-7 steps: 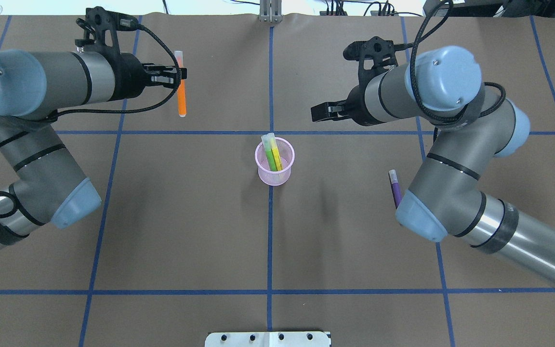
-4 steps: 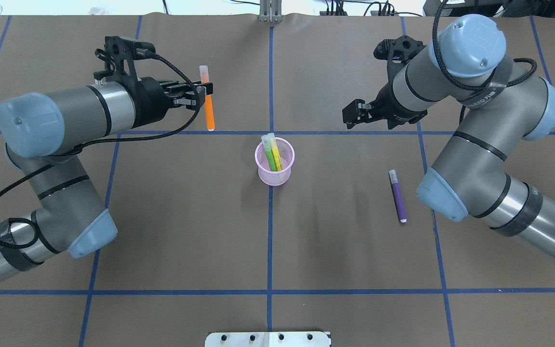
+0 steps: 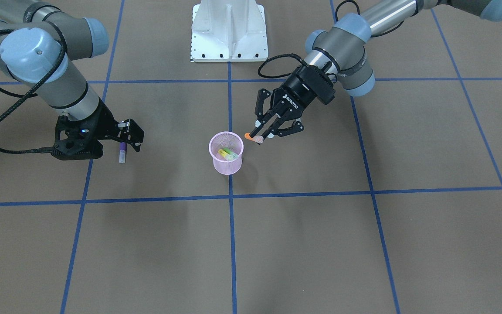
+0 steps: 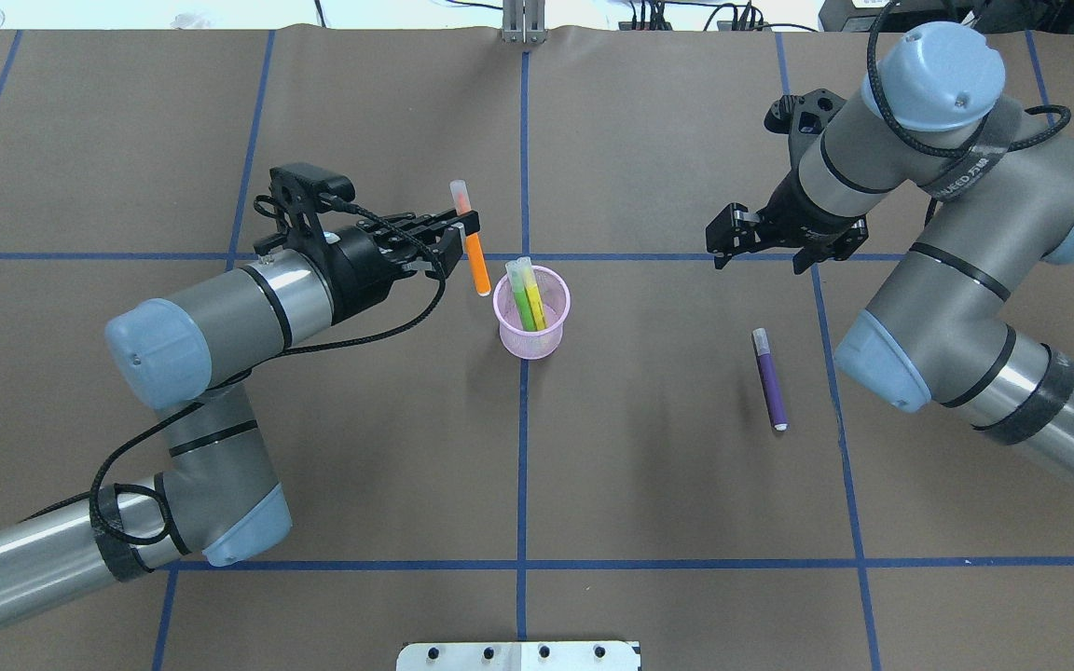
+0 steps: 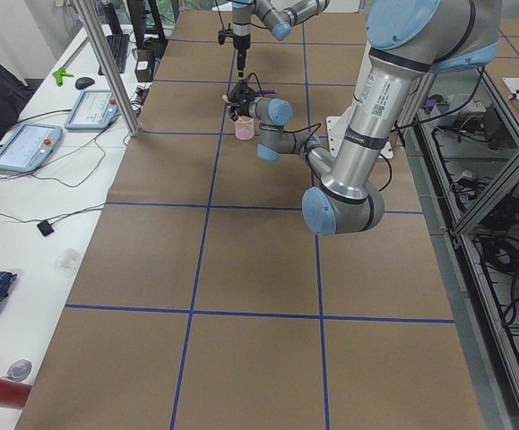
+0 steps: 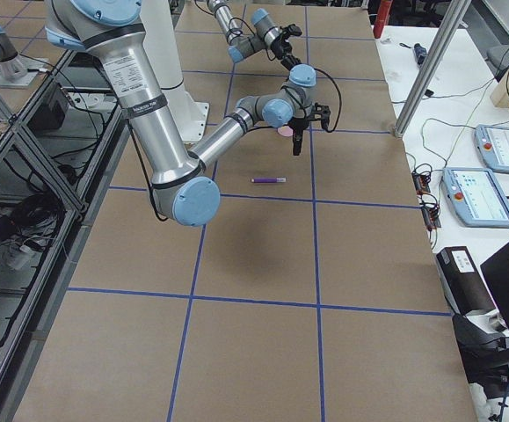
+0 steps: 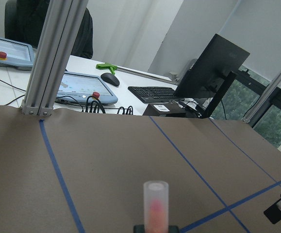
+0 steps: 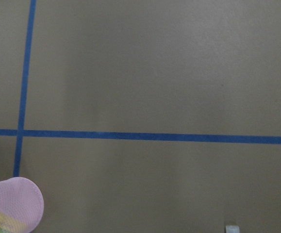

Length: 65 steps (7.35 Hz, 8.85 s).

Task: Collect pens into pen holder
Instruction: 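Lower the orange marker into the cup and open the left gripper, then raise the left gripper away from the cup while the right descends to the purple marker, then close the right gripper on the purple marker, then lift the purple marker upright with the right gripper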

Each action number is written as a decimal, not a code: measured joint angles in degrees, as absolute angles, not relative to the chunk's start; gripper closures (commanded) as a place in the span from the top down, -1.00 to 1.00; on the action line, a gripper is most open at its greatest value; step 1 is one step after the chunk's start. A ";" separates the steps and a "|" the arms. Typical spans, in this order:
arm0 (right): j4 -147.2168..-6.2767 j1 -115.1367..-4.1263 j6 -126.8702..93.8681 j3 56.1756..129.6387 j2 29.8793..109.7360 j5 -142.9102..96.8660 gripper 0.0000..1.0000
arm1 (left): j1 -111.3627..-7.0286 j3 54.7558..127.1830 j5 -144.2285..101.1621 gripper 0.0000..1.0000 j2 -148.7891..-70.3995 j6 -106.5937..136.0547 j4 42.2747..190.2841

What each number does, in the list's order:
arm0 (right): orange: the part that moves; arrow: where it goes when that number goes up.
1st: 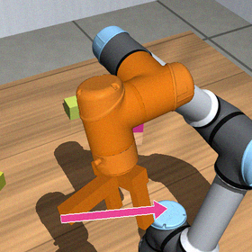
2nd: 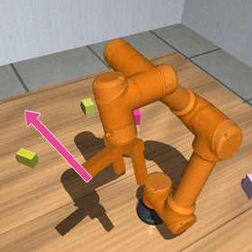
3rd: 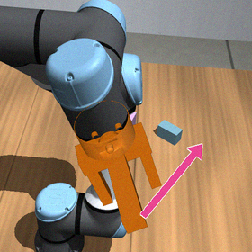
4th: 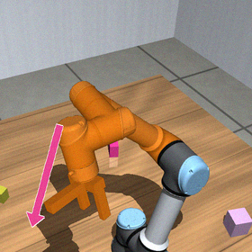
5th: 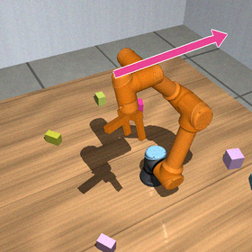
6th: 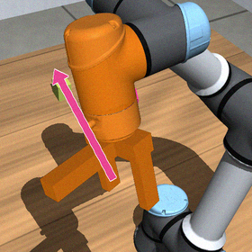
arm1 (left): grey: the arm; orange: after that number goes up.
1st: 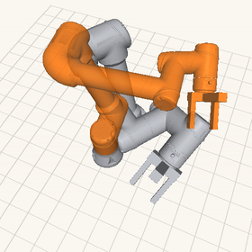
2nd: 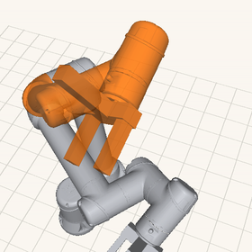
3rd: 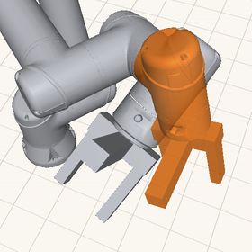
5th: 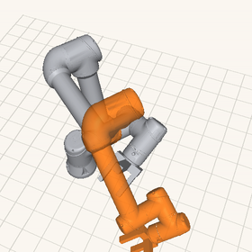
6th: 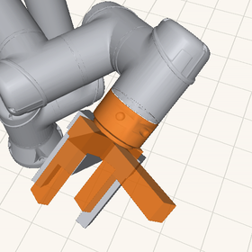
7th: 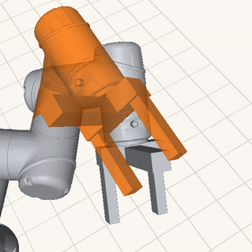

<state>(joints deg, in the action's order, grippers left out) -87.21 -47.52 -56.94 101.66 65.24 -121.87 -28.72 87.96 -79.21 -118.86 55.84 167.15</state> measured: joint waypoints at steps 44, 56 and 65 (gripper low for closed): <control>-76.03 -39.85 -58.25 94.19 70.94 -117.30 0.62 | -48.25 89.66 -108.17 0.99 -129.85 64.86 125.71; -76.29 -39.29 -59.85 94.88 71.63 -117.43 0.06 | -48.25 88.69 -108.19 0.99 -129.81 64.78 126.02; -76.05 -39.49 -59.77 97.15 71.48 -117.63 -1.00 | -48.32 88.57 -108.10 0.99 -130.06 64.85 126.04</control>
<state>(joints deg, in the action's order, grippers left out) -76.05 -39.49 -59.77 97.15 71.48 -117.63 -48.32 88.57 -108.10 -130.06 64.85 126.04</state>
